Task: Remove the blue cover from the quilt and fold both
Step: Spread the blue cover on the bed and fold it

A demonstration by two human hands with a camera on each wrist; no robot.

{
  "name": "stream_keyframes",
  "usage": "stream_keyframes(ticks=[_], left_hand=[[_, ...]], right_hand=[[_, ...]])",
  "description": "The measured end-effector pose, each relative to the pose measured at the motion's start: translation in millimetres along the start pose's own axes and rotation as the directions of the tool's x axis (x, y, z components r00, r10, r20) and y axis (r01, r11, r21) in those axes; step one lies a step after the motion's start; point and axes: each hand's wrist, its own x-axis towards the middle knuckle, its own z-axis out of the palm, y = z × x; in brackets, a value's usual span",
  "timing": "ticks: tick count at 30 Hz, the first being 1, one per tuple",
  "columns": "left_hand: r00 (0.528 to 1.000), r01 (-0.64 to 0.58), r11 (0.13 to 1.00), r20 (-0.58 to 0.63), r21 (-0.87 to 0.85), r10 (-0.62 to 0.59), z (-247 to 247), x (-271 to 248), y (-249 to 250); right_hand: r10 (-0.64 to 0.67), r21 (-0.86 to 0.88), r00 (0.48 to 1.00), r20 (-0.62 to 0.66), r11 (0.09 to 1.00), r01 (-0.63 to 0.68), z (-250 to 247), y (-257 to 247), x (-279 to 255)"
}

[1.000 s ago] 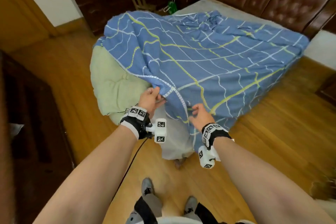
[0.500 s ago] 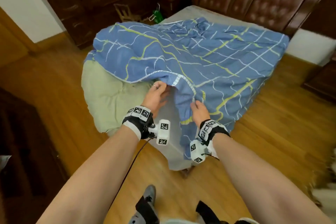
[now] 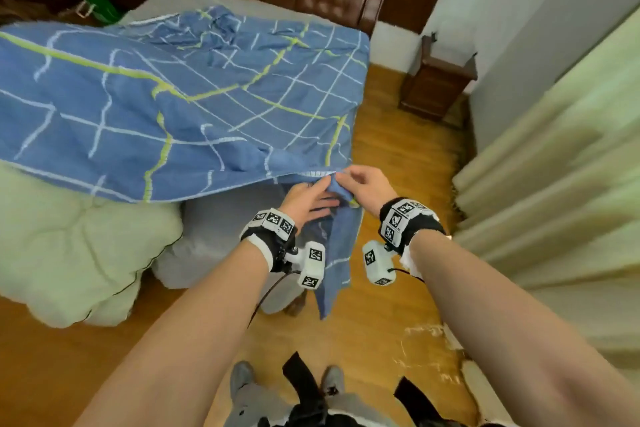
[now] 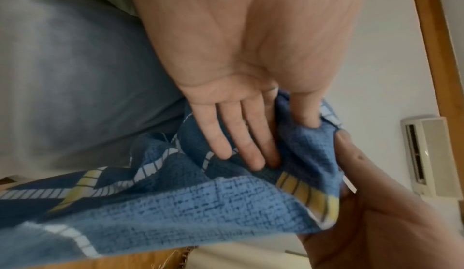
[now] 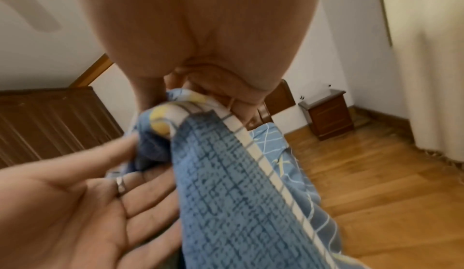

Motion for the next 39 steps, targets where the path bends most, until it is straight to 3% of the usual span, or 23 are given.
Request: stream_keyframes(ticks=[3,6,8,10,12,16,19,21,23,28,32,34,39], left_hand=[[0.998,-0.015,0.994,0.053,-0.111,0.021,16.5,-4.0,4.5],[0.994,-0.068,0.982,-0.095,-0.179,0.052,31.7,-10.3,5.0],[0.981,-0.089,0.984,-0.184,-0.156,0.060,39.8,-18.4,-1.3],[0.971,-0.120,0.988,-0.221,-0.100,0.096,46.3,-25.8,-9.1],[0.964,-0.134,0.991,-0.234,-0.008,0.129,53.8,-34.4,-17.4],[0.943,0.015,0.960,-0.323,0.278,0.079,64.3,-41.2,-51.7],[0.946,0.181,0.829,-0.323,0.530,0.000,55.4,-34.7,-94.4],[0.958,0.196,0.757,-0.288,0.624,-0.011,53.4,-28.9,-120.6],[0.963,0.155,0.724,-0.267,0.672,0.042,61.6,-25.6,-135.4],[0.922,0.141,0.614,-0.329,0.777,0.204,83.6,-21.9,-139.4],[0.941,0.078,0.708,-0.286,0.702,0.180,90.3,-21.7,-133.2],[0.941,0.042,0.773,-0.286,0.634,0.183,94.6,-26.2,-120.0],[0.942,-0.001,0.842,-0.281,0.539,0.181,114.6,-34.2,-75.6]], right_hand=[[-0.010,-0.107,1.000,-0.011,0.994,0.009,-16.7,9.3,-17.3],[-0.007,-0.070,1.000,0.015,0.998,0.008,-23.1,13.4,-31.7],[-0.020,-0.140,1.000,0.018,0.990,0.022,-25.3,21.5,-38.2],[-0.020,-0.151,1.000,-0.011,0.988,0.018,-29.1,29.2,-43.7],[-0.007,-0.054,1.000,-0.016,0.999,0.006,-34.8,33.5,-49.8],[0.001,0.130,1.000,0.011,0.992,-0.003,-45.3,35.1,-54.0],[-0.012,0.198,0.997,0.073,0.980,-0.002,-49.0,30.4,-54.3],[-0.036,0.222,0.994,0.108,0.975,0.012,-50.5,27.6,-57.2],[-0.054,0.256,0.992,0.116,0.966,0.022,-53.8,23.9,-58.6],[-0.113,0.265,0.986,0.119,0.961,0.079,-68.8,24.6,-55.5],[-0.106,0.122,0.993,-0.043,0.986,0.110,-77.8,48.1,-43.3],[-0.027,0.075,0.996,-0.086,0.997,0.034,-81.9,67.0,-40.3],[0.196,0.036,0.972,0.130,0.979,-0.202,-74.7,126.6,-58.9]])
